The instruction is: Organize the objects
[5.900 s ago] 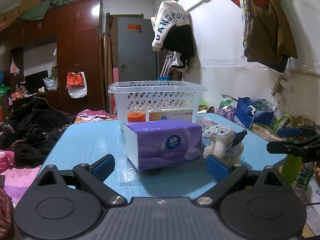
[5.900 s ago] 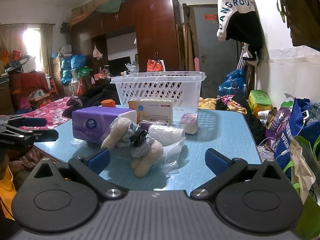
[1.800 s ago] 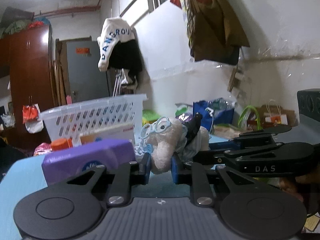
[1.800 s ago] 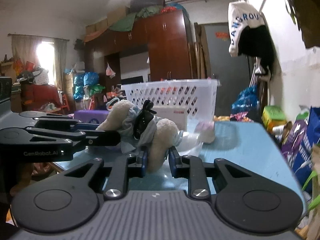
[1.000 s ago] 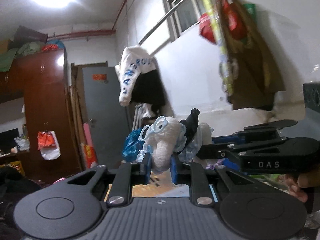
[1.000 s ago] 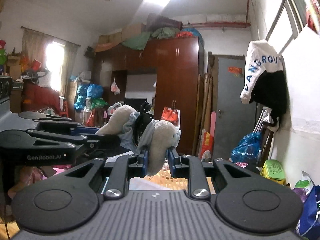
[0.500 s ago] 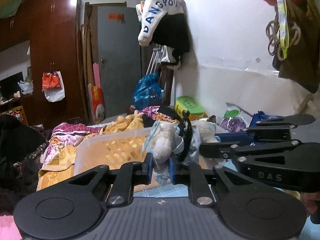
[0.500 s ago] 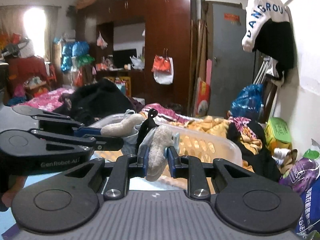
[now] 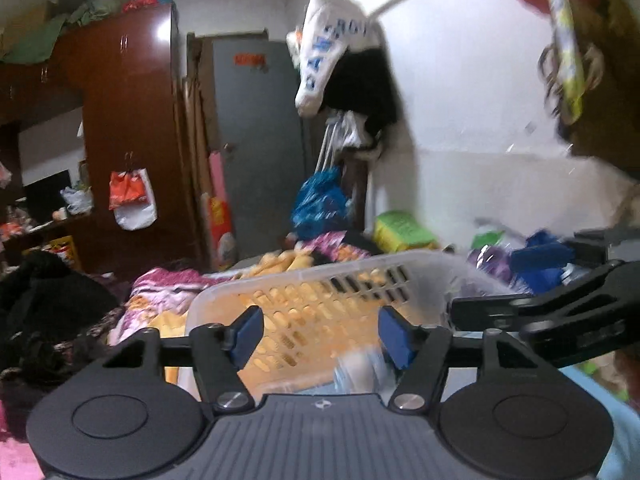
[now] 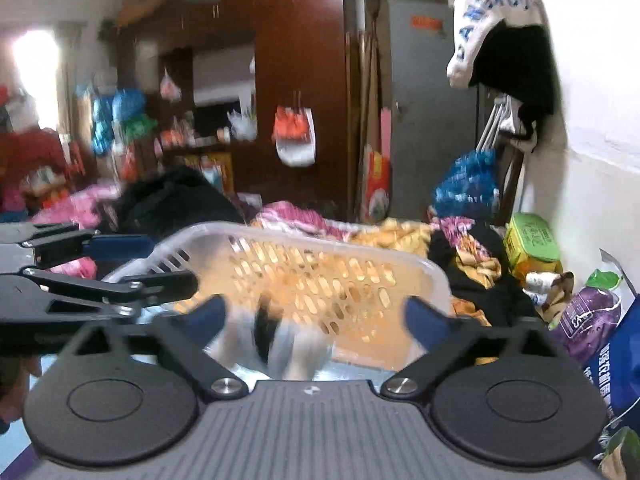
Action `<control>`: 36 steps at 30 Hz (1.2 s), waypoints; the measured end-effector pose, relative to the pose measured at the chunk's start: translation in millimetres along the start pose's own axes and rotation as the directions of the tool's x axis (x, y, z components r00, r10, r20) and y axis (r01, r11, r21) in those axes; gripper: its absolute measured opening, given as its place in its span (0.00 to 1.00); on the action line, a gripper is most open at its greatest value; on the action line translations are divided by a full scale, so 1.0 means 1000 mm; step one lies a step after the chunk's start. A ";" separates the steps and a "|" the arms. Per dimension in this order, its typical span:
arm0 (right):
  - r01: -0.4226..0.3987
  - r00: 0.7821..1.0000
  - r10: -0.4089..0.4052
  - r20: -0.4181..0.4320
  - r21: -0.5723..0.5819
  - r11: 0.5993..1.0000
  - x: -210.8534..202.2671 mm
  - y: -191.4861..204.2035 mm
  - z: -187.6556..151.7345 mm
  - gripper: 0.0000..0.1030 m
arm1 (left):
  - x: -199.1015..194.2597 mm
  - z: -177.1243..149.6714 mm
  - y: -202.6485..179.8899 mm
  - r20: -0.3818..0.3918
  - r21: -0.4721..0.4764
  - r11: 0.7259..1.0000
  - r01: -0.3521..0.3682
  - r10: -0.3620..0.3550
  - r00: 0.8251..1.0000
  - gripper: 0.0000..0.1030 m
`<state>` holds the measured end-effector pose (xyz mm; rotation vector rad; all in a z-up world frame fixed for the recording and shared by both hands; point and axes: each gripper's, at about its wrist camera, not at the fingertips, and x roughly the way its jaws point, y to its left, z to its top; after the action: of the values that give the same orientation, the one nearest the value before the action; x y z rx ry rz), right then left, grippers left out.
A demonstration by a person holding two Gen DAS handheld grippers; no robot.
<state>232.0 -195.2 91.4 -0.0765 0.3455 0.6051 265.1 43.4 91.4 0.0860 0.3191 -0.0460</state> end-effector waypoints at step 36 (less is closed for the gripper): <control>-0.452 0.891 0.452 0.026 -0.019 0.892 -0.062 0.051 -0.152 0.66 | -0.139 -0.189 0.018 0.071 -0.076 0.946 0.314 -0.309 0.948 0.60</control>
<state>110.6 -212.7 -29.1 0.0029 0.3320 1.0717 75.2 82.7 -41.8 -0.0526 0.2732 -0.3489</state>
